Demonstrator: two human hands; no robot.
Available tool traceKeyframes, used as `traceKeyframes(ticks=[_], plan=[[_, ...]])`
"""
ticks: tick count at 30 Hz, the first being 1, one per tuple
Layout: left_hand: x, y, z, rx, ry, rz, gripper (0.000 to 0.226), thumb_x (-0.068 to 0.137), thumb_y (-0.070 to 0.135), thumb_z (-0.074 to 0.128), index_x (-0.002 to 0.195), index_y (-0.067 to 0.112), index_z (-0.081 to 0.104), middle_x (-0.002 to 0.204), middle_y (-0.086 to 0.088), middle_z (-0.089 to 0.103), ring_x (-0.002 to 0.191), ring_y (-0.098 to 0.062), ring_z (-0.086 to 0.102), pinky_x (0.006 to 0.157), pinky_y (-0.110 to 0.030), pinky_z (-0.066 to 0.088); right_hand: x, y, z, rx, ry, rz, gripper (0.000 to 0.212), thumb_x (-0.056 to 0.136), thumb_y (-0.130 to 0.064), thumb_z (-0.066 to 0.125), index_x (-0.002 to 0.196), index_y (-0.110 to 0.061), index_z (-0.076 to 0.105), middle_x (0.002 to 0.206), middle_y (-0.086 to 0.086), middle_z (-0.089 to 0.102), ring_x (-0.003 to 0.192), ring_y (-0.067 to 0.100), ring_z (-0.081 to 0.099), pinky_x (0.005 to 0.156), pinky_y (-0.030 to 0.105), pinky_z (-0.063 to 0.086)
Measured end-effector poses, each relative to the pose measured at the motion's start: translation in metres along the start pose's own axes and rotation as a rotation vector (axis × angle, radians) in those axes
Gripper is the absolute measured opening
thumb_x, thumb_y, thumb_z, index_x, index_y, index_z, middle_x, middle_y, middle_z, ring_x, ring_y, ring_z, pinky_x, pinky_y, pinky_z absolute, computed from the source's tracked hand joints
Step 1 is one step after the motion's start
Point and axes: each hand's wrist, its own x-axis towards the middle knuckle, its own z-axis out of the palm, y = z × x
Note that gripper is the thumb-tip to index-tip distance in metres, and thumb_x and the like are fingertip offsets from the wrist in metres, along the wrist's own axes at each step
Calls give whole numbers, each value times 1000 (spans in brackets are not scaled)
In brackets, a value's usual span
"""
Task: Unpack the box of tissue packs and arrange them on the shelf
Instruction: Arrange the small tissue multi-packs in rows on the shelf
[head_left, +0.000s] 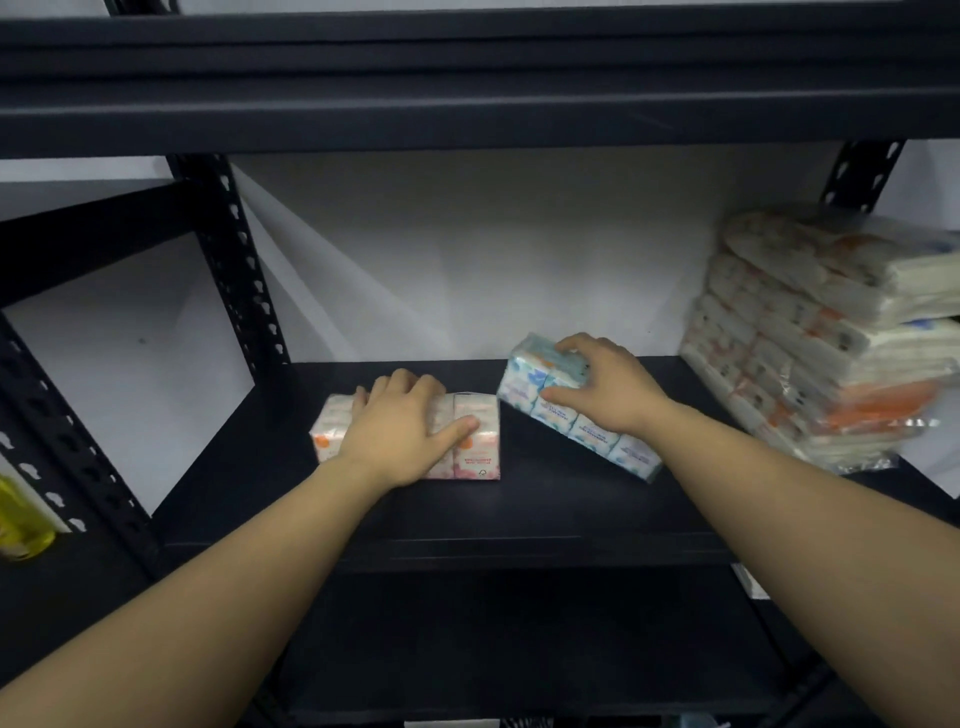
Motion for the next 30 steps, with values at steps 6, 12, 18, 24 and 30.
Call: traceKeyframes(ticks=[6,12,18,24,30], plan=[[26,52,-7,-384,-76,145,75,91,66,61,152,28,43,154,2,50,141,-19,46,110,-31,38,-20,8,-30,551,192,27,65,81,-46,84,134,-41,46,118,-7,65,107,10,66,90,37,56],[54,106,-26,-988,-135,270,76,94,50,70,155,53,26,162,9,36,148,-13,38,119,-39,38,-51,31,-34,827,132,-15,50,91,-20,78,134,-18,52,129,7,69,118,17,68,99,41,57],[81,127,-29,-714,-3,420,47,83,57,75,128,46,67,123,9,56,117,-5,58,102,-38,54,-76,42,-27,713,193,68,64,78,-50,84,134,-33,58,125,-10,70,111,3,68,100,43,57],[85,146,-40,-475,62,386,56,84,65,70,134,41,64,115,3,45,100,-3,50,94,-14,39,-95,39,-1,448,262,201,125,47,-64,95,150,-40,29,134,-12,38,124,8,48,102,32,45],[86,138,-46,-283,42,369,51,96,55,56,142,35,58,110,3,45,97,-17,55,87,-29,43,-95,42,14,295,294,261,132,47,-66,93,153,-35,21,134,-10,32,129,15,41,106,40,47]])
